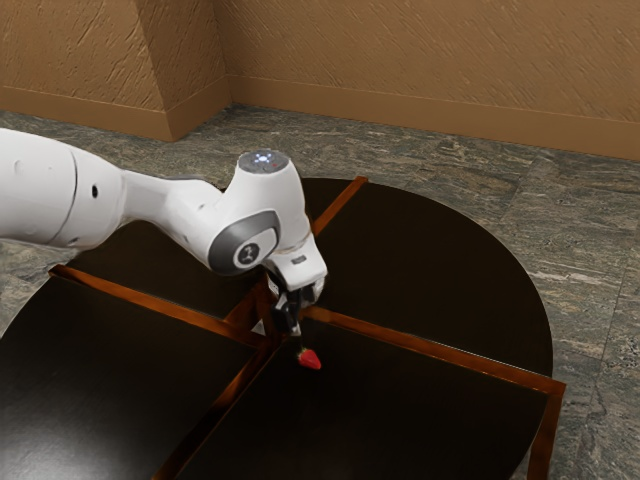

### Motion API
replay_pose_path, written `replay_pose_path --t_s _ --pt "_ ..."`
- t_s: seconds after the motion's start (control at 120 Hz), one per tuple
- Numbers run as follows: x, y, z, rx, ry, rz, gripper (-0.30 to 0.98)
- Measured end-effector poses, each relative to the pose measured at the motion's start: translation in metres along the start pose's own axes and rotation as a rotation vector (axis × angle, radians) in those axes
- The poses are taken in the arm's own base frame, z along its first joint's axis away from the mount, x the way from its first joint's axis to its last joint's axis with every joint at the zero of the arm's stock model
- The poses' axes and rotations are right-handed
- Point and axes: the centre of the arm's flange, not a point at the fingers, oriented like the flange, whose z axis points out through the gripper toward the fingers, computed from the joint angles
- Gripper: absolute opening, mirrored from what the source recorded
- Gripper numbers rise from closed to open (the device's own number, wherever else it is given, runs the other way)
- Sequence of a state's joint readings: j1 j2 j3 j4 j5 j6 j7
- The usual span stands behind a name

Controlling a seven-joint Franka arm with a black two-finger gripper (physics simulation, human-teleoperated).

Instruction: Take strawberry from the bowl

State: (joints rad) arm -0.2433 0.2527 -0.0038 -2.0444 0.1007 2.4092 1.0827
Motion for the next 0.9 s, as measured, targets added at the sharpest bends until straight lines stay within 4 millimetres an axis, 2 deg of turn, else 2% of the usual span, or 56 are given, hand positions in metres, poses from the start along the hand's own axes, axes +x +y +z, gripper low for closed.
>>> replay_pose_path --t_s 0.117,0.208,0.258,0.375,0.508,0.592,0.65,0.725,0.825,0.9 --pt "-0.026 -0.022 -0.067 0.101 0.027 -0.072 0.60" --pt "-0.054 -0.049 -0.122 0.163 0.037 -0.149 0.63" --pt "-0.072 -0.056 -0.156 0.188 0.041 -0.202 0.64" --pt "-0.130 -0.045 -0.234 0.199 0.045 -0.399 0.66" --pt "-0.197 -0.034 -0.309 0.164 0.020 -0.688 0.67" --pt "-0.225 -0.027 -0.321 0.106 -0.019 -0.791 0.68" --pt "-0.230 -0.022 -0.325 0.075 -0.034 -0.848 0.68" --pt "-0.217 -0.023 -0.333 0.057 -0.040 -0.895 0.68" --pt "-0.193 -0.032 -0.335 0.037 -0.046 -0.938 0.68" --pt "-0.177 -0.031 -0.337 0.024 -0.050 -0.969 0.68"
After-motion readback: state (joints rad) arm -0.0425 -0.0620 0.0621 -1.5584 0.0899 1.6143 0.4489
